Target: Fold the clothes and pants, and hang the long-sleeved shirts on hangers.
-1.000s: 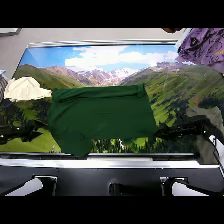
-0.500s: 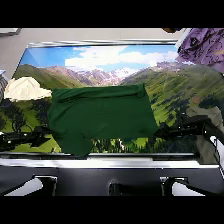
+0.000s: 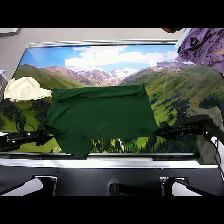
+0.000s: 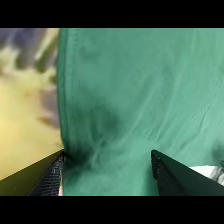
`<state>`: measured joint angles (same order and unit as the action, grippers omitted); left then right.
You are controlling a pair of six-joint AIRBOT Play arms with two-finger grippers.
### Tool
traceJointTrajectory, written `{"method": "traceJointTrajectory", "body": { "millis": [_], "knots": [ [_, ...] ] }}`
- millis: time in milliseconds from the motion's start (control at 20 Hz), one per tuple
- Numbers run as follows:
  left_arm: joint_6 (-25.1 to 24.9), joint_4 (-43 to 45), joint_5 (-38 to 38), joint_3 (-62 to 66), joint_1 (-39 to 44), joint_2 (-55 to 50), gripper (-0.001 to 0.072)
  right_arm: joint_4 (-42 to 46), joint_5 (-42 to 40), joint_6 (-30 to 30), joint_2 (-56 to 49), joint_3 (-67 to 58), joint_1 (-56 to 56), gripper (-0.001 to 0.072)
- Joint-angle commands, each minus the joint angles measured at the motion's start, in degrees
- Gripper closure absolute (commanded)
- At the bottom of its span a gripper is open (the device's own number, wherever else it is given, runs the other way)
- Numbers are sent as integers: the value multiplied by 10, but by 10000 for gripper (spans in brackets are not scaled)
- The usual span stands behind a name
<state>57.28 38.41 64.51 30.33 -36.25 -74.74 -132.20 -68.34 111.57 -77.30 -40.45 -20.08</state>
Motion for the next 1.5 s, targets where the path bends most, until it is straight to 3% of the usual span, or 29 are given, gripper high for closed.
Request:
{"method": "traceJointTrajectory", "body": {
  "millis": [0, 50, 150, 200, 500, 650, 750, 900, 1150, 1250, 1450],
  "knots": [
    [-5, 0, -29, -1, 19, -14, 111, 0, 5, -4, 15, -1, 0, 686],
    [-5, -2, -31, 0, 22, -14, 152, 0, 6, -4, 20, -1, 0, 686],
    [-5, -9, -29, 1, 24, -14, 625, 0, 3, -5, 23, -1, 0, 686],
    [-6, -17, -26, 2, 24, -14, 688, 0, 1, -9, 24, -1, 0, 686],
    [15, -35, 4, 79, 64, -11, 692, -26, -14, -8, 52, -23, 10, 688],
    [57, -35, 7, 195, 118, -10, 693, -12, 13, -31, 56, -133, 80, 688],
    [95, -14, 7, 313, 153, -6, 693, 38, 56, -85, 56, -248, 129, 688],
    [183, 113, 28, 548, 191, -2, 693, 112, 78, -141, 56, -448, 166, 689],
    [319, 319, 90, 897, 218, 30, 693, 162, 2, -213, 83, -745, 169, 689],
    [339, 351, 85, 919, 218, 89, 693, 172, -11, -242, 127, -794, 169, 689],
    [353, 372, 86, 843, 217, 240, 693, 185, -23, -287, 243, -794, 169, 689]
  ]
}}
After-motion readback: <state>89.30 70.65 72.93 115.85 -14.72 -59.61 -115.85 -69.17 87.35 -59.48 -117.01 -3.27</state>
